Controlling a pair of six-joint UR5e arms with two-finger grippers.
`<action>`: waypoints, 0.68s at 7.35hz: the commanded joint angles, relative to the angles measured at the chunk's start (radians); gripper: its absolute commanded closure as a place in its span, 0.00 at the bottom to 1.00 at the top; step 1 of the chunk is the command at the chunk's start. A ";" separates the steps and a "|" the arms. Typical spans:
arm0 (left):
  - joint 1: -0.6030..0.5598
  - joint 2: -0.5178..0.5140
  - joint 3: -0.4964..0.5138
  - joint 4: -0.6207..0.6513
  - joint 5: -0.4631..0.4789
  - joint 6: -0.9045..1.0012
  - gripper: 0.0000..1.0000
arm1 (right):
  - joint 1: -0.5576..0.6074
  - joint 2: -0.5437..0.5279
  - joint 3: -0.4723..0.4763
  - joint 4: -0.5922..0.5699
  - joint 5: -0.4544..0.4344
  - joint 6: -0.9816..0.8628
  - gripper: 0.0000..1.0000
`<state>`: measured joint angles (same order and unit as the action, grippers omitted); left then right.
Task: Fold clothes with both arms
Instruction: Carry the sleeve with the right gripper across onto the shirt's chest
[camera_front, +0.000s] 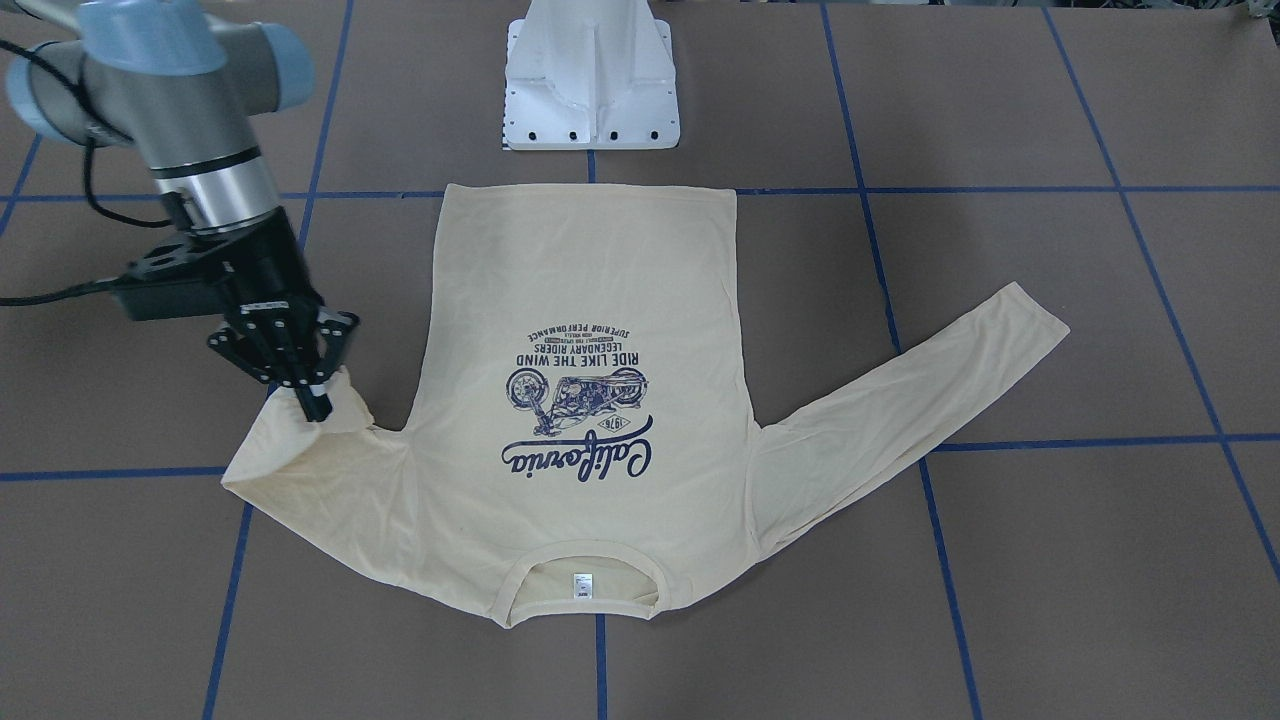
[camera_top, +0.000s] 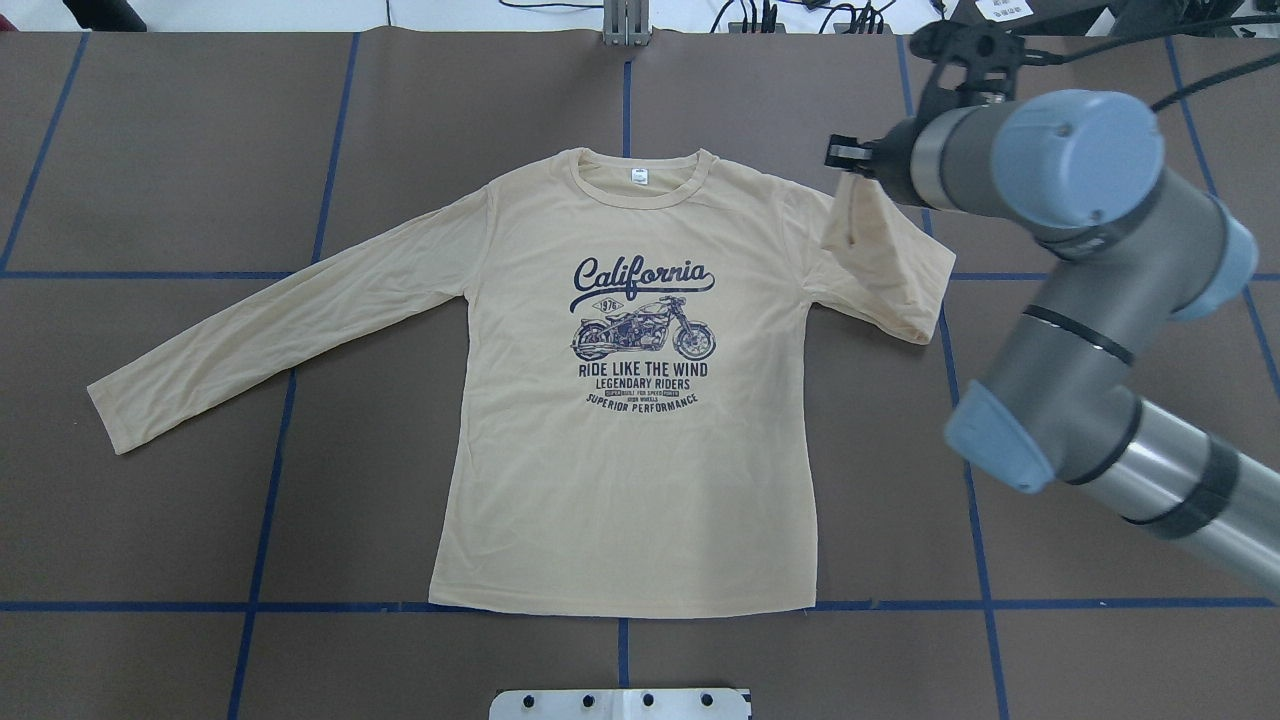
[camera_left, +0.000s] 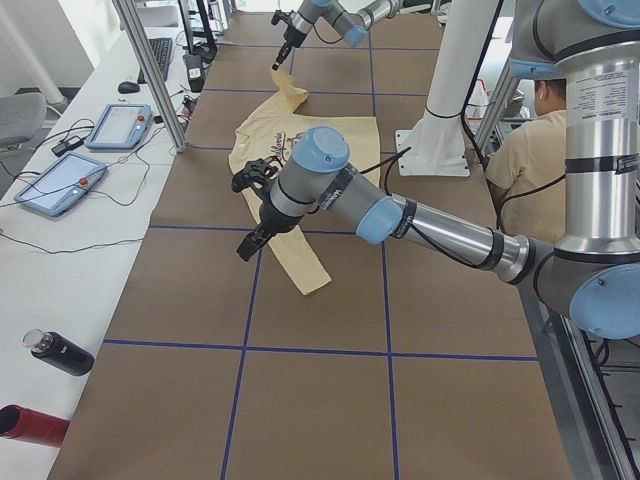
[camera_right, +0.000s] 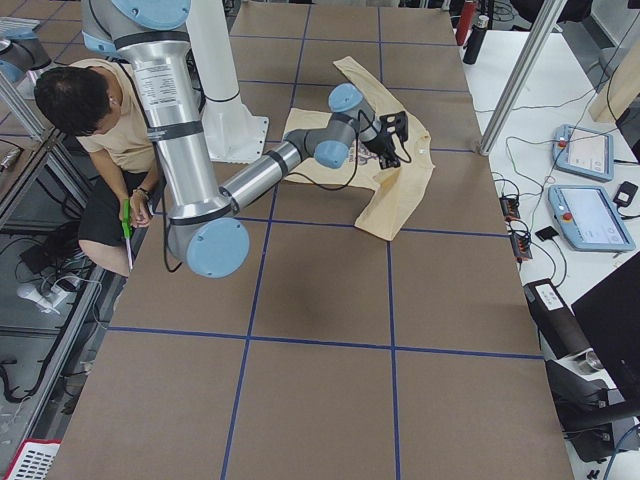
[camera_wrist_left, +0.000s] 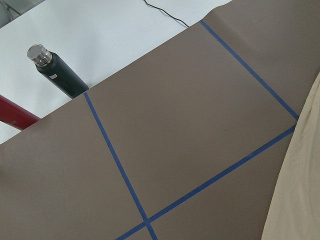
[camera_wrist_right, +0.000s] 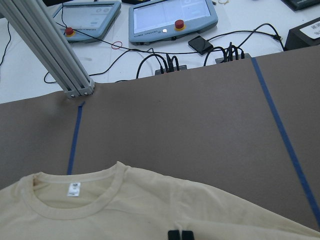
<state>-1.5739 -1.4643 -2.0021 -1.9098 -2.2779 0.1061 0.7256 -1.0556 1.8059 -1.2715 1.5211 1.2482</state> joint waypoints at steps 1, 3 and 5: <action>0.000 0.001 0.000 0.000 0.000 -0.002 0.00 | -0.107 0.289 -0.214 -0.072 -0.181 0.101 1.00; 0.000 0.001 0.002 0.002 0.002 -0.003 0.00 | -0.162 0.492 -0.435 -0.075 -0.255 0.167 1.00; 0.000 0.001 0.003 0.002 0.005 -0.005 0.00 | -0.213 0.667 -0.648 -0.077 -0.283 0.241 1.00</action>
<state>-1.5739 -1.4634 -1.9996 -1.9085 -2.2751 0.1018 0.5457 -0.5081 1.3022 -1.3465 1.2619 1.4349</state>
